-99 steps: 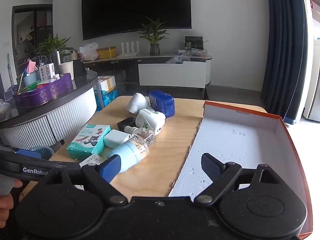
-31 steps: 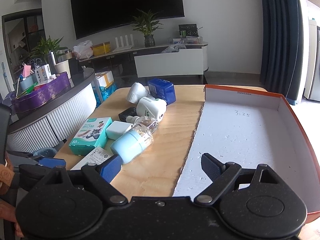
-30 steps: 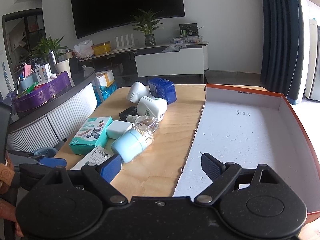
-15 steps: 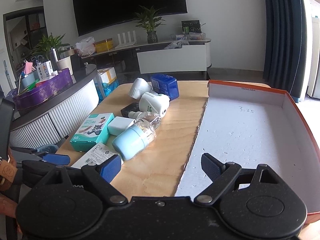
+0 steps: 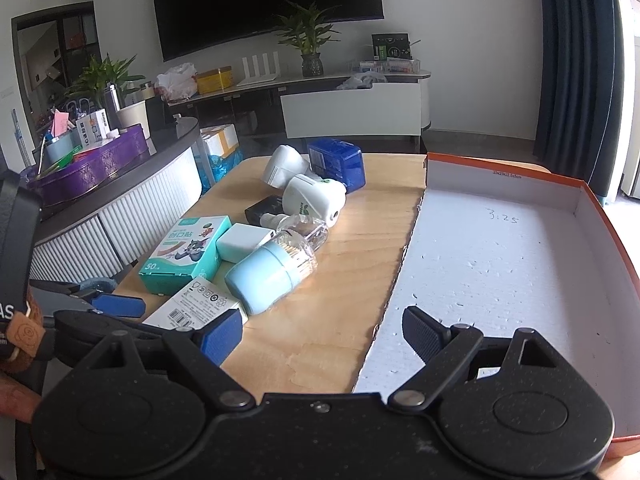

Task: Organize rigid objects
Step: 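Move left tool toward white adapter box while right tool approaches light-blue toothpick jar, then close left gripper on white adapter box while right gripper closes on toothpick jar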

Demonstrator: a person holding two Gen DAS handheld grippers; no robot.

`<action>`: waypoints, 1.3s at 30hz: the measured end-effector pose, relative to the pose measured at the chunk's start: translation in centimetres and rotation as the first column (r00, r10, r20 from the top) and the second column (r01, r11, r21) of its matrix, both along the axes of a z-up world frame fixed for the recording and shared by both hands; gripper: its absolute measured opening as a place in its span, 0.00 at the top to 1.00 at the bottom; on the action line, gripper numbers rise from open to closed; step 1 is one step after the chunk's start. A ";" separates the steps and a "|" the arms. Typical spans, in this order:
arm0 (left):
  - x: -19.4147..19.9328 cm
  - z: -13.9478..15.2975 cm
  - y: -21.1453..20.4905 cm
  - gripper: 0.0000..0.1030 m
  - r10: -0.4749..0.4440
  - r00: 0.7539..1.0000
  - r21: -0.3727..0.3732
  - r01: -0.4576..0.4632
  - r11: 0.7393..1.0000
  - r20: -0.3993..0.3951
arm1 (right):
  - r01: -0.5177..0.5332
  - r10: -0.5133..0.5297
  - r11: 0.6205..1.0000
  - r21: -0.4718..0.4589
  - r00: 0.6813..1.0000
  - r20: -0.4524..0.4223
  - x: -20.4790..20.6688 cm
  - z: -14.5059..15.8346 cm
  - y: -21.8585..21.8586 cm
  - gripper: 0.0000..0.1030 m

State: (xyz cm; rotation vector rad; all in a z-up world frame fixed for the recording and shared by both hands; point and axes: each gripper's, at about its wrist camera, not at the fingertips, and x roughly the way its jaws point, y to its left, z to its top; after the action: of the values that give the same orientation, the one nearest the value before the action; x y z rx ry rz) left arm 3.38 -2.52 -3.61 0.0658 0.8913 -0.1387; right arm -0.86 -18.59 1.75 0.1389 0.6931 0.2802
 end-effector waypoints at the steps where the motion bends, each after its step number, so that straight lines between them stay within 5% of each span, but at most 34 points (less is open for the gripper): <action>1: 0.1 -0.1 0.0 0.04 -0.002 1.000 -0.003 0.002 1.000 0.000 | -0.004 0.004 1.000 0.001 1.000 -0.003 0.1 0.0 0.0 0.01; 8: 0.1 -0.4 -0.5 0.42 -0.051 0.998 0.013 0.051 0.999 0.034 | -0.049 0.049 0.999 -0.007 0.999 -0.014 2.2 0.3 0.6 0.01; 15: -0.7 0.6 0.4 0.42 -0.027 0.998 -0.042 0.029 0.999 0.054 | -0.052 0.053 0.999 0.016 0.995 -0.089 5.8 0.5 2.2 0.01; 21: -2.1 1.3 1.3 0.42 -0.011 0.998 -0.068 0.016 0.998 0.062 | 0.052 -0.034 0.996 0.075 0.974 -0.226 9.4 -0.9 3.9 0.01; 26: -1.9 2.0 2.5 0.42 0.036 0.997 -0.082 -0.030 0.996 0.075 | 0.078 -0.066 0.996 0.032 0.957 -0.281 11.5 -2.3 5.7 0.03; 34: -0.8 2.2 3.5 0.42 0.077 0.994 -0.118 -0.067 0.991 0.081 | 0.040 -0.035 0.999 0.014 0.967 -0.252 11.5 -2.9 5.9 0.36; 39: -0.6 2.8 3.0 0.43 0.059 0.994 -0.126 -0.046 0.991 0.097 | 0.015 -0.013 1.000 0.010 0.975 -0.223 10.9 -2.0 4.5 0.37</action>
State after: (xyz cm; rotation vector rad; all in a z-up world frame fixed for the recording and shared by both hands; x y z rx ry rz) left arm 2.76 0.49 -0.83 -0.0657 0.7820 -0.1399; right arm 10.07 -14.13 -0.23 0.1878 0.9129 0.2571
